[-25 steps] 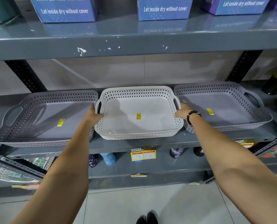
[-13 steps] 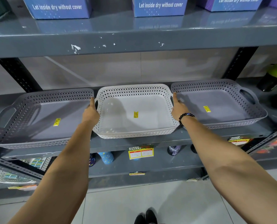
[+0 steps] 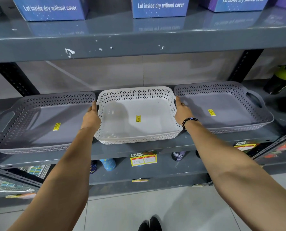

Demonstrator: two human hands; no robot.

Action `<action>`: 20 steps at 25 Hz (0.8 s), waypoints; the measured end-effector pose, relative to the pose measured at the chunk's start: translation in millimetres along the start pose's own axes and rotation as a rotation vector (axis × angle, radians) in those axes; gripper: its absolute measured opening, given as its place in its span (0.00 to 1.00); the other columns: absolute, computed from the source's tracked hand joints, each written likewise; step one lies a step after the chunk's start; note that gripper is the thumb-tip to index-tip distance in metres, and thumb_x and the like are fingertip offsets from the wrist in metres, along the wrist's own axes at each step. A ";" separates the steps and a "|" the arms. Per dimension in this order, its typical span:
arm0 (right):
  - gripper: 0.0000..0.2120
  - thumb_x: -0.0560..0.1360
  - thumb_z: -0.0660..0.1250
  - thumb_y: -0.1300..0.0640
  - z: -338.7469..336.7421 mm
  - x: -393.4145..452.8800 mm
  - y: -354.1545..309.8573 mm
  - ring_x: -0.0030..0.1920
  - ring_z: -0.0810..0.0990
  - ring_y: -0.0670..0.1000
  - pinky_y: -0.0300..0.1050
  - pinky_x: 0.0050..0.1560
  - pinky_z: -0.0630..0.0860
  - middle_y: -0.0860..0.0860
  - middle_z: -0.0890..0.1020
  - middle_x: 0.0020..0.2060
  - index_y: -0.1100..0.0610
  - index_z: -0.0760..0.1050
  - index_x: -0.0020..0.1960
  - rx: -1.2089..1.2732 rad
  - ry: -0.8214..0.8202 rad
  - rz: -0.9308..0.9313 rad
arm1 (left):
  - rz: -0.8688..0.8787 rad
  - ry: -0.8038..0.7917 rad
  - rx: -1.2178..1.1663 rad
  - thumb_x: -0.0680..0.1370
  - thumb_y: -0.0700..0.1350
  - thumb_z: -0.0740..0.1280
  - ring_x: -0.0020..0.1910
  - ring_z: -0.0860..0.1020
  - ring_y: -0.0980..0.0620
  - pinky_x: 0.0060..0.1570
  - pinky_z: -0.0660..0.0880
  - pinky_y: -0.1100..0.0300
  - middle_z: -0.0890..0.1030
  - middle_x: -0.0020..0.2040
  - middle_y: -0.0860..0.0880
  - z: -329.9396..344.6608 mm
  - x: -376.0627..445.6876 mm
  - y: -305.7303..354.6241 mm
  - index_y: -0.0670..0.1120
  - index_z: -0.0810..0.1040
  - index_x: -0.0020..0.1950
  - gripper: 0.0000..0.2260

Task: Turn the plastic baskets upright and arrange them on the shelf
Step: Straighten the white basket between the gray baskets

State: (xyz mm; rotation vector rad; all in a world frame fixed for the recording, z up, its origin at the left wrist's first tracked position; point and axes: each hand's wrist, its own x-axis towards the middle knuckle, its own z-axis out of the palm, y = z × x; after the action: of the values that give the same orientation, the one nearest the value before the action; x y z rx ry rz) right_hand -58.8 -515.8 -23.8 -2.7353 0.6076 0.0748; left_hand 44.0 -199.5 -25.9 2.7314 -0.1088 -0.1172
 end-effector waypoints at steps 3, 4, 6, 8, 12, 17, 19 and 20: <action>0.37 0.75 0.55 0.72 -0.1 1.3 0.6 0.31 0.66 0.50 0.39 0.25 0.58 0.65 0.74 0.59 0.59 0.40 0.77 -0.008 -0.004 -0.003 | 0.013 0.007 0.006 0.76 0.27 0.52 0.67 0.69 0.33 0.64 0.69 0.44 0.63 0.74 0.37 1.0 2.3 0.5 0.45 0.47 0.79 0.33; 0.37 0.75 0.55 0.73 -0.9 1.1 0.4 0.32 0.67 0.51 0.40 0.26 0.60 0.65 0.74 0.59 0.59 0.40 0.77 -0.016 -0.006 -0.011 | 0.008 0.010 0.005 0.76 0.27 0.52 0.67 0.69 0.33 0.64 0.69 0.44 0.63 0.74 0.37 1.2 2.1 1.0 0.45 0.48 0.79 0.33; 0.37 0.75 0.55 0.73 -2.7 -0.5 0.3 0.34 0.69 0.52 0.43 0.31 0.66 0.65 0.75 0.58 0.59 0.40 0.77 -0.009 -0.009 -0.021 | -0.014 0.013 -0.011 0.76 0.27 0.52 0.67 0.68 0.33 0.64 0.68 0.44 0.64 0.74 0.38 0.9 1.2 2.3 0.45 0.48 0.79 0.33; 0.37 0.75 0.55 0.73 -3.6 -1.7 0.5 0.38 0.71 0.54 0.44 0.37 0.68 0.64 0.76 0.58 0.60 0.41 0.78 -0.017 -0.006 -0.029 | -0.036 0.014 -0.033 0.77 0.28 0.52 0.68 0.68 0.33 0.65 0.68 0.44 0.64 0.74 0.38 0.5 0.9 4.3 0.46 0.49 0.79 0.33; 0.37 0.75 0.55 0.73 -3.2 -1.1 1.4 0.36 0.70 0.52 0.43 0.39 0.68 0.63 0.75 0.59 0.60 0.40 0.77 -0.041 -0.013 -0.041 | -0.049 0.013 -0.047 0.77 0.28 0.53 0.67 0.69 0.33 0.64 0.69 0.45 0.64 0.74 0.38 0.6 0.2 6.1 0.46 0.49 0.79 0.32; 0.37 0.75 0.55 0.73 2.0 2.1 -0.1 0.50 0.79 0.62 0.49 0.45 0.75 0.65 0.70 0.65 0.59 0.39 0.77 -0.022 0.004 -0.028 | -0.065 0.015 -0.050 0.77 0.29 0.53 0.67 0.69 0.34 0.63 0.70 0.45 0.65 0.73 0.38 0.0 -4.8 8.3 0.46 0.49 0.79 0.32; 0.37 0.75 0.55 0.73 2.2 0.7 -0.9 0.48 0.78 0.60 0.49 0.45 0.74 0.65 0.72 0.63 0.59 0.39 0.77 0.005 0.011 -0.013 | -0.064 0.028 -0.059 0.78 0.29 0.53 0.66 0.69 0.34 0.63 0.70 0.45 0.66 0.73 0.38 -0.3 -7.1 9.1 0.45 0.50 0.79 0.31; 0.37 0.75 0.55 0.73 2.2 -0.4 -1.0 0.45 0.76 0.57 0.47 0.41 0.72 0.65 0.73 0.60 0.59 0.40 0.77 0.014 0.012 -0.005 | -0.064 0.032 -0.064 0.78 0.30 0.53 0.66 0.69 0.33 0.63 0.69 0.44 0.66 0.73 0.37 -0.4 -8.0 9.4 0.45 0.50 0.79 0.31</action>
State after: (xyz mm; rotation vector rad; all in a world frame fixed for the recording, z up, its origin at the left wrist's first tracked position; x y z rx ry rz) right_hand -58.7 -514.1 -25.5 -2.7259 0.6022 0.0530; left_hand 35.5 -207.2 -21.3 2.6728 -0.0079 -0.0938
